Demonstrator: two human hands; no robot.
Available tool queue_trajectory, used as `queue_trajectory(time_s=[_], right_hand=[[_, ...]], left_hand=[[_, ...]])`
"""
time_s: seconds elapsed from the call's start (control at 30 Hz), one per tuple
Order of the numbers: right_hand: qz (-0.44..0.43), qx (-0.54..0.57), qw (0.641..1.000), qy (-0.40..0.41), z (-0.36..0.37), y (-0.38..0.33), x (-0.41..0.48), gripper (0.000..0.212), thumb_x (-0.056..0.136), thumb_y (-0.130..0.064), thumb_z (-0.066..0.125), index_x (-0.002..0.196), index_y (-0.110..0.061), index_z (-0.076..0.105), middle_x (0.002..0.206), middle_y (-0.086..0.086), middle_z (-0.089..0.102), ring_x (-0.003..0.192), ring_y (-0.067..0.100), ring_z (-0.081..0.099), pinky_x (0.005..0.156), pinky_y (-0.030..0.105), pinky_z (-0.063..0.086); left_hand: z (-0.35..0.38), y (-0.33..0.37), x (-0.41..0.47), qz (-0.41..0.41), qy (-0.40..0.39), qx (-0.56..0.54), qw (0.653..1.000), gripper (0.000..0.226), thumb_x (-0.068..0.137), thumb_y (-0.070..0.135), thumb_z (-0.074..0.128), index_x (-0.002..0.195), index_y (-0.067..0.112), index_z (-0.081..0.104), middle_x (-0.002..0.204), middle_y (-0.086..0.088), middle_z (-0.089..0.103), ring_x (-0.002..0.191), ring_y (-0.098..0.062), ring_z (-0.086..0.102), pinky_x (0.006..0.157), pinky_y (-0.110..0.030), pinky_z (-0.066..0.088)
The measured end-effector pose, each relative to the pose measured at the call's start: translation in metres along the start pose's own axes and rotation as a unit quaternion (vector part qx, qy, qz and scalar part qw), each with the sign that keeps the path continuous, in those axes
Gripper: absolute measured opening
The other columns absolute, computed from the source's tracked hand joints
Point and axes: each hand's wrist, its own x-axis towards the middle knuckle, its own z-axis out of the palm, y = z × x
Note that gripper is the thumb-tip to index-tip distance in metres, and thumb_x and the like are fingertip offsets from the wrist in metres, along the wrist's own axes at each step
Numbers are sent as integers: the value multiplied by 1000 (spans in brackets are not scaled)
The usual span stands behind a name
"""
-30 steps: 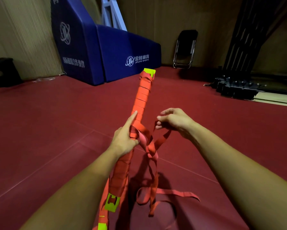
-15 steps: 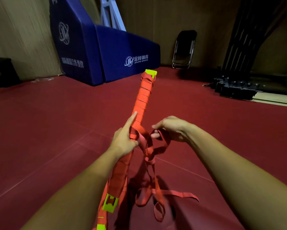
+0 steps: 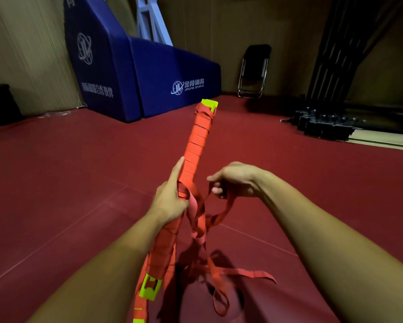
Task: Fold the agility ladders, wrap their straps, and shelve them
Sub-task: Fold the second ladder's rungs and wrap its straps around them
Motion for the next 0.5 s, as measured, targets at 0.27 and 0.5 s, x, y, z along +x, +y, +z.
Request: queue_trajectory(time_s=[0.27,0.5], right_hand=[[-177,92,977,74,-4,-17,-6,34,80,18,40,93,-3,64,86,17,66,78,26,63,68,29,48],[-182,104,972,110,-3,-14,0,29,97,10,43,124,3,49,89,23,65,55,22,71,61,28,58]], left_hand=[[-3,0,-1,-20,-3,-8,1000,122,68,9,74,144,67,-2,97,-7,70,90,-30,68,83,-43,57],[-5,-2,-3,-24,1,-27,999,121,67,11,73,147,64,-2,98,-8,71,89,-30,69,83,-42,57]])
